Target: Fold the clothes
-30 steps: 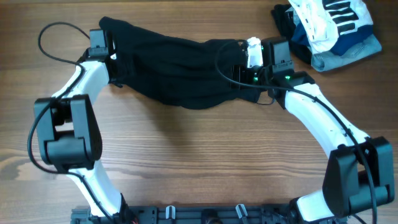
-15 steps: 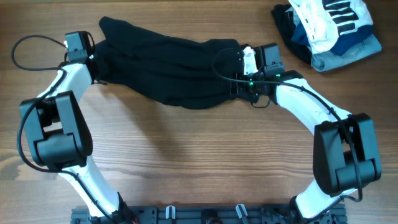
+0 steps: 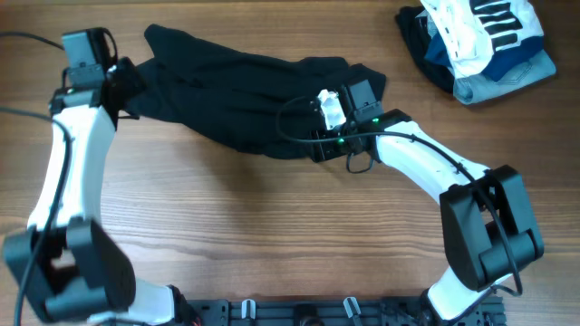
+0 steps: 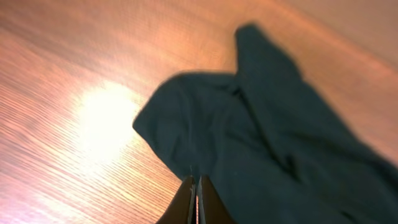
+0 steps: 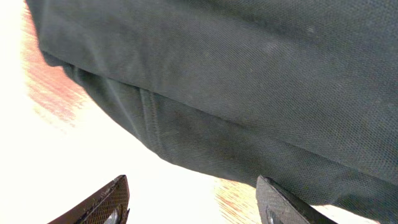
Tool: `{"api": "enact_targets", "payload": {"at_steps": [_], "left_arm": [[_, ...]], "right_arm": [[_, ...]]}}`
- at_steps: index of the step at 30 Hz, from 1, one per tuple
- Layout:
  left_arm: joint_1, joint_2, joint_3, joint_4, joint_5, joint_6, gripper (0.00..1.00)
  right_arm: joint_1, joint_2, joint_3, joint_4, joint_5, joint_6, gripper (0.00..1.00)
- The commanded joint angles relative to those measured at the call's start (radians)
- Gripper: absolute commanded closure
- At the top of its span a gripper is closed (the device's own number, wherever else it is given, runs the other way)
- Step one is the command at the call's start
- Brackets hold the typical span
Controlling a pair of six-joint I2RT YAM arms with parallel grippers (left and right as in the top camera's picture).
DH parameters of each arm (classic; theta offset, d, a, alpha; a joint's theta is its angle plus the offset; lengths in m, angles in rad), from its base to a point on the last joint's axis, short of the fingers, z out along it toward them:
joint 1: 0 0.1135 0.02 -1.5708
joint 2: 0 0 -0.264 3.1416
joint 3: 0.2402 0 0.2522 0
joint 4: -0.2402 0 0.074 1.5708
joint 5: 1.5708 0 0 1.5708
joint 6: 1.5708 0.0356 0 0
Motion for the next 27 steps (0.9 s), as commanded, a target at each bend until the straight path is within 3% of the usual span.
{"api": "enact_targets", "payload": {"at_steps": [1,10,14,15,17,18,20,21,22,27], "left_arm": [[-0.003,-0.087,0.006,-0.043,0.005,-0.008,0.96],[-0.003,-0.122,0.006,-0.115,0.005,-0.008,0.96],[-0.003,-0.122,0.006,-0.122,0.005,-0.008,0.84],[-0.003,-0.122,0.006,-0.126,0.005,-0.008,0.8],[-0.003,-0.122,0.006,-0.132,0.005,-0.008,0.69],[-0.003,-0.121,0.006,-0.134,0.005,-0.008,0.68],[-0.003,-0.121,0.006,-0.137,0.006,-0.008,0.65],[-0.003,-0.121,0.006,-0.142,0.006,-0.008,0.65],[-0.003,-0.121,0.006,-0.146,0.006,-0.008,0.65],[-0.02,-0.105,0.006,-0.148,0.017,-0.008,0.64]], "right_arm": [[0.007,0.041,-0.011,0.001,0.079,0.072,0.36],[0.007,0.164,-0.011,0.071,0.142,0.124,0.35],[0.007,0.177,-0.011,0.125,0.144,0.124,0.34],[0.007,0.177,-0.011,0.126,0.143,0.124,0.37],[0.007,0.177,-0.011,0.11,0.168,0.123,0.62],[0.007,0.177,-0.011,0.102,0.179,0.123,0.72],[0.007,0.177,-0.011,0.077,0.23,0.123,0.8],[0.007,0.177,-0.011,0.064,0.269,0.122,0.91],[0.007,0.177,-0.011,0.051,0.303,0.12,0.96],[0.0,0.164,0.041,-0.087,0.405,0.117,0.96]]}}
